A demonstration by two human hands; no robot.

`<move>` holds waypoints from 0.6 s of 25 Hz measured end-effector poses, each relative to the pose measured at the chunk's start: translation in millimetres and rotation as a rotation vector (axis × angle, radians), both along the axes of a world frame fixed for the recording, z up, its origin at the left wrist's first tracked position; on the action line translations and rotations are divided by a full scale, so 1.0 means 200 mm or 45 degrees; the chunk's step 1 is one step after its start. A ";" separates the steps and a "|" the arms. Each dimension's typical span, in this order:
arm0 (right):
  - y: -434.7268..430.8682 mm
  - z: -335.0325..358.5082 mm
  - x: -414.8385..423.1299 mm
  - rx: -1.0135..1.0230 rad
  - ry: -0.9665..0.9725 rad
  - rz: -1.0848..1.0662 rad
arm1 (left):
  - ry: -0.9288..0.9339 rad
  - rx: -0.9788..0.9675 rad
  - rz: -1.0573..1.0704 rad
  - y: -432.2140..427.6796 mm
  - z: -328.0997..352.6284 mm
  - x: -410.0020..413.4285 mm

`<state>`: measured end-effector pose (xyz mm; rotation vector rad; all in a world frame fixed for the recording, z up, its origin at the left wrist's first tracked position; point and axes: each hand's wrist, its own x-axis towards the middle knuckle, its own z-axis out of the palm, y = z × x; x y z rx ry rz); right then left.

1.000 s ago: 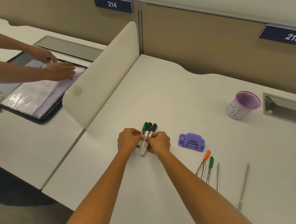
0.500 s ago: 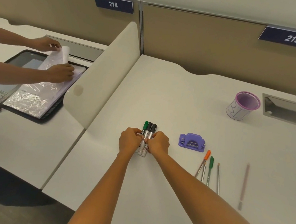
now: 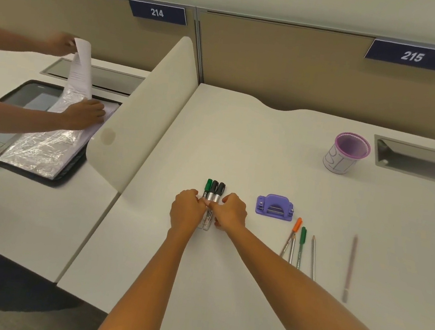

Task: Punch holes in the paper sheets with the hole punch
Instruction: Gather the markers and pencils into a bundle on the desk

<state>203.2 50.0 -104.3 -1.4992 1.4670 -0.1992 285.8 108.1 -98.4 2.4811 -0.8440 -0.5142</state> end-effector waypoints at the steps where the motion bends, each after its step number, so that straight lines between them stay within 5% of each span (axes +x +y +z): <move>1: 0.00 0.02 -0.04 0.014 -0.030 -0.012 | -0.062 -0.043 -0.004 0.01 0.02 -0.03; 7: -0.09 0.07 -0.46 -0.117 -0.035 -0.072 | -0.061 -0.327 -0.328 -0.03 0.02 -0.38; 15: -0.10 -0.03 -1.00 -0.260 0.495 -0.055 | 0.178 0.129 -0.582 -0.10 -0.07 -0.85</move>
